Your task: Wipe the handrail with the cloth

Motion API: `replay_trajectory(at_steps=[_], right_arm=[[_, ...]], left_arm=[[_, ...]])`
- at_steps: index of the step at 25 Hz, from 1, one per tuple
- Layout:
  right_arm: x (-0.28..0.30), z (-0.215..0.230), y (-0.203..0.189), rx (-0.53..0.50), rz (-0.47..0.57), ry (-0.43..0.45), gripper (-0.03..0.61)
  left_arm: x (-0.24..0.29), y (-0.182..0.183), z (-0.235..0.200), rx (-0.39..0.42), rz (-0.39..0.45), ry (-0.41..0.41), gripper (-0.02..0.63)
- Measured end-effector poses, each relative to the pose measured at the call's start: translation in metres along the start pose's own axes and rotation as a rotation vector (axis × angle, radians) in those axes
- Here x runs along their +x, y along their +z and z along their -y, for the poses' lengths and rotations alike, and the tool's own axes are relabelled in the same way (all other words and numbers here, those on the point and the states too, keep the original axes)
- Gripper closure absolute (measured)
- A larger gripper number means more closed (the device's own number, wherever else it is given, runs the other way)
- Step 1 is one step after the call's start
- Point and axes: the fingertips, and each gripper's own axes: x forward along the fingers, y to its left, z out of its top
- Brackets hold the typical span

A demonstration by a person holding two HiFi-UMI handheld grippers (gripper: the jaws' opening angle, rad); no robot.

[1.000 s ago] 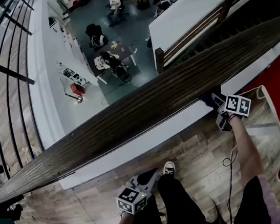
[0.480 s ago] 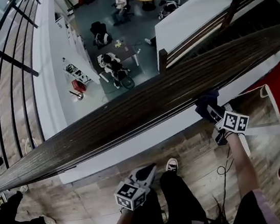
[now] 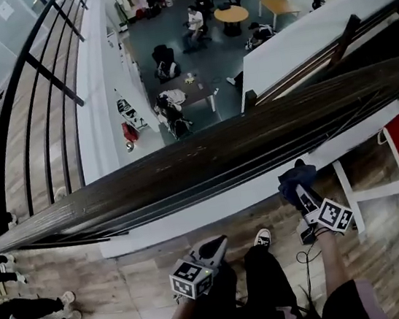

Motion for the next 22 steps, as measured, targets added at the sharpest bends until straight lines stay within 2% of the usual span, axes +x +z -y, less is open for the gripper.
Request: replay_trajectory(at_steps=[5,9,16,22], right_arm=[[-0.033,-0.087,-0.055,0.021,0.033,0.051,0.474],[-0.081,-0.136,-0.095,0.012,0.049,0.07,0.474],[-0.152,-0.192,-0.125,0.028,0.136,0.072,0.474],[-0.21,-0.194,-0.144,-0.036,0.159,0.015,0.474]], left_arm=[[-0.061,0.007,-0.004,0.009,0.053,0.004,0.612],[-0.107,0.0,0.015,0.035,0.062,-0.007,0.612],[-0.164,-0.004,0.027,0.029,0.105,-0.011,0.612],[-0.18,-0.007,0.057,0.062,0.117,-0.034,0.612]])
